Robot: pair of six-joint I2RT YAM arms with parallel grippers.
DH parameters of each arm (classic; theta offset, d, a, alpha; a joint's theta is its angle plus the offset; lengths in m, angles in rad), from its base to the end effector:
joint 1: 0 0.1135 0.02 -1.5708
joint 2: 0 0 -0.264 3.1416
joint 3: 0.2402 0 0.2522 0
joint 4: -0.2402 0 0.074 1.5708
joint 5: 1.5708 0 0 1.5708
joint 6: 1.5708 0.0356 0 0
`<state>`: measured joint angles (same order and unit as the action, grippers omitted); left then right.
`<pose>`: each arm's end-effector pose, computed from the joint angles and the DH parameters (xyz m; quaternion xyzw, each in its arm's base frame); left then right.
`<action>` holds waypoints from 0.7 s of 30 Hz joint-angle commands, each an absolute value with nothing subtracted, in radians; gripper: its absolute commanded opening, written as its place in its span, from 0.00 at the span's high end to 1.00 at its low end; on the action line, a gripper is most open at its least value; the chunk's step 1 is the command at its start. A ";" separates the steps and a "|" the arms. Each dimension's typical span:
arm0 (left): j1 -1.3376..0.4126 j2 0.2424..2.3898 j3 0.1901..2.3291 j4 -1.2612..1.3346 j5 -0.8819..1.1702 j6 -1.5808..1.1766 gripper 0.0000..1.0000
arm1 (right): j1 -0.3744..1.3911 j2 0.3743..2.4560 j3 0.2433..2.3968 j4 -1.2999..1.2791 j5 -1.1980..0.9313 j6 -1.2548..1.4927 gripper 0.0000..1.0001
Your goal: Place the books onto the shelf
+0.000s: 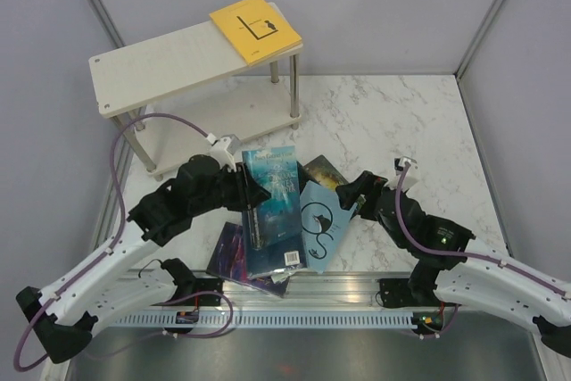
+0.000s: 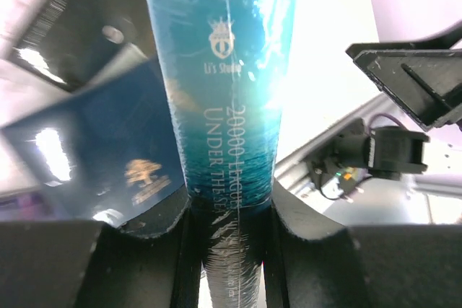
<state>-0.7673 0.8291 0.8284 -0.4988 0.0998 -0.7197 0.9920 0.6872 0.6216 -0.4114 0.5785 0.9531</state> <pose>0.1291 -0.1294 0.3156 0.0459 0.8580 -0.3766 0.3462 0.1019 0.1204 0.2771 0.1324 0.8214 0.2747 0.4820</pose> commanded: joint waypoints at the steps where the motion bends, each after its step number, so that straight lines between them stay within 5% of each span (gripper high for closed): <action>1: -0.747 0.781 1.014 -0.555 -0.030 -0.592 0.98 | 0.994 0.658 0.643 -0.494 0.658 0.989 0.02; 9: -0.577 0.896 1.434 -0.710 -0.023 -0.437 0.98 | 0.996 0.687 0.624 -0.492 0.624 1.012 0.03; 21: -0.089 1.173 1.823 -0.699 0.363 -0.449 0.98 | 0.997 0.669 0.580 -0.417 0.554 0.979 0.04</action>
<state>-0.1669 1.1404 1.6791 -0.8326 0.2337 -0.4736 0.9924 0.6769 0.5854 -0.4553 0.5739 0.9909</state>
